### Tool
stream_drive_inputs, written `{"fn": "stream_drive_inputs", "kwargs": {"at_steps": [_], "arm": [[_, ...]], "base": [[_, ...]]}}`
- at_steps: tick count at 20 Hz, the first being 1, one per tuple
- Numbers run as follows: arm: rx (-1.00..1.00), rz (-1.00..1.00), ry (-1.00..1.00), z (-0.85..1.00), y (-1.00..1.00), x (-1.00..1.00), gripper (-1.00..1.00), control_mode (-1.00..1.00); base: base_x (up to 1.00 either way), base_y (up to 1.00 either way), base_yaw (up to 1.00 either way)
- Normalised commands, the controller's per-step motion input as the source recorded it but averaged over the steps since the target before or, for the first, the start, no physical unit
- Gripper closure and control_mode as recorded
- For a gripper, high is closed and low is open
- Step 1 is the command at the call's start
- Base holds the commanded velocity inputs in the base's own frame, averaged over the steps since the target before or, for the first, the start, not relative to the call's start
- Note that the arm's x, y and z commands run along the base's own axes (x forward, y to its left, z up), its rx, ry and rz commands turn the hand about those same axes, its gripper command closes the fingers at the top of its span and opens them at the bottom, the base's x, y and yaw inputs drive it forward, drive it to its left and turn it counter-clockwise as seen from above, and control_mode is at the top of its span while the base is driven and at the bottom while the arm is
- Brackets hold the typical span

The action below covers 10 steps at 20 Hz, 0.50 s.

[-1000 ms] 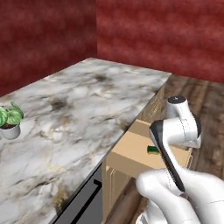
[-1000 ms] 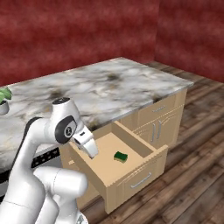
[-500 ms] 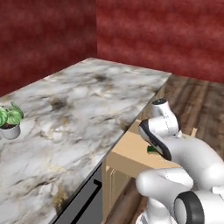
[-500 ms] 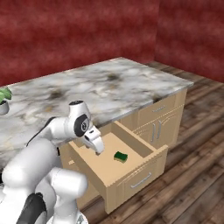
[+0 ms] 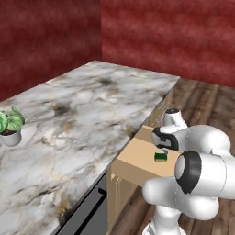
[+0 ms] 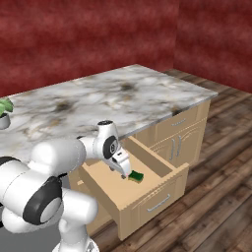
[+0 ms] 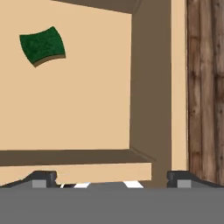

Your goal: Restock the sink supplies by placing the sponge and soap dispenser on the counter and next to the sink. Make sure the soap dispenser is upright.

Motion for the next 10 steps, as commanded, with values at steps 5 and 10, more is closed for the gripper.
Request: {"fn": "stream_drive_inputs", "kwargs": {"at_steps": [5,10], "arm": [[0.05,0.00,0.00,-0.33,-0.44,0.23,-1.00,-1.00],[0.04,0.00,0.00,-0.44,-0.36,0.23,-1.00,-1.00]], "base": [[0.00,0.00,0.00],[0.00,0.00,0.00]]}}
